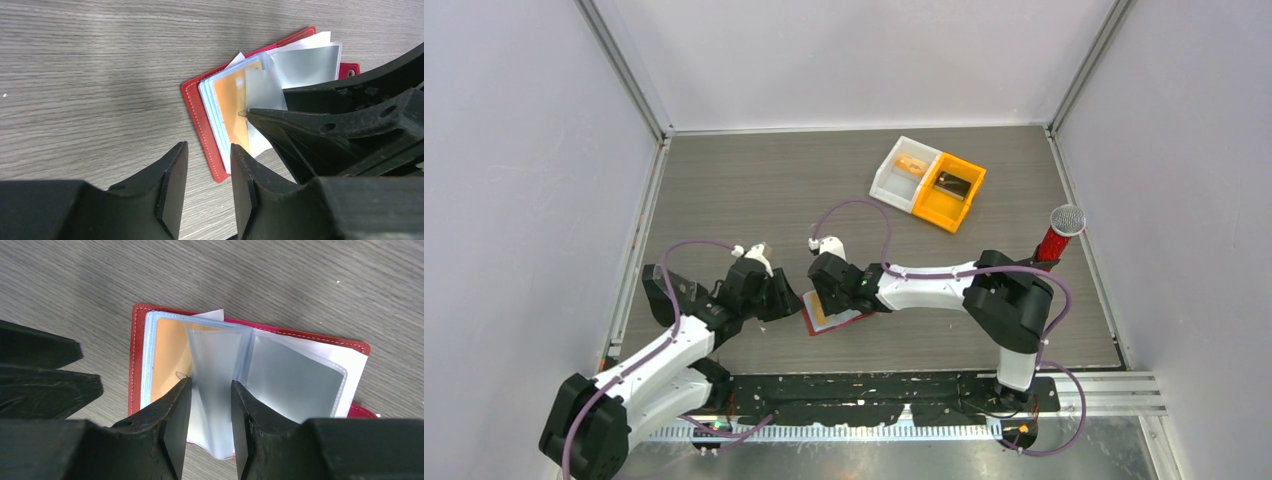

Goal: Take the credit cards out of the card holder
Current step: Remove the credit card from the card holder.

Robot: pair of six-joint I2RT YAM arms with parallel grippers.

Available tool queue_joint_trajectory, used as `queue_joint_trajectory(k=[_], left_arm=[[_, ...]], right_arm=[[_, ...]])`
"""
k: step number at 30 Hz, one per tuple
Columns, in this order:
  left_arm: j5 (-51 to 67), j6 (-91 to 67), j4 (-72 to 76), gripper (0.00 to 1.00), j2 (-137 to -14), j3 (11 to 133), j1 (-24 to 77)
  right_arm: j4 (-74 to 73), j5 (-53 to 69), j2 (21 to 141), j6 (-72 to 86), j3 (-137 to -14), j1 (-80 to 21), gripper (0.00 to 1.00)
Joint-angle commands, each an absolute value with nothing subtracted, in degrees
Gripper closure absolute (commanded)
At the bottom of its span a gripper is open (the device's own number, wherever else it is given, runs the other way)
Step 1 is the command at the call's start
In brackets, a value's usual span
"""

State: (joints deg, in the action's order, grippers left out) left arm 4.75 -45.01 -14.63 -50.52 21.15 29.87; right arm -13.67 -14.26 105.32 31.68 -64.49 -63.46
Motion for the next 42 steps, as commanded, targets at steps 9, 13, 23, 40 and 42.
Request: queue_joint_trajectory(k=[9,13,23,40,42], left_arm=[[13.1,-44.0,-9.0,0.76,-63.0,29.4,28.8],[14.9,-43.8,-8.9,0.81,-68.0,32.8,28.7],[15.4,-42.1,-10.6,0.86,-76.9,39.4,28.2],[12.9,-39.6,-15.4,0.88,-80.5,42.3,28.1],[14.5,-39.9,-14.5,0.88,-81.8,43.0,28.1]], right_arm=[[8.2,2.6,98.6,36.5,-51.7,-57.4,0.62],[13.3,6.5,97.6,37.9,-48.1,-55.3,0.63],[19.4,11.7,96.8,39.7,-44.2,-52.7,0.63],[19.6,12.1,96.5,40.3,-43.7,-52.0,0.63],[19.5,12.1,96.6,40.3,-43.8,-52.0,0.62]])
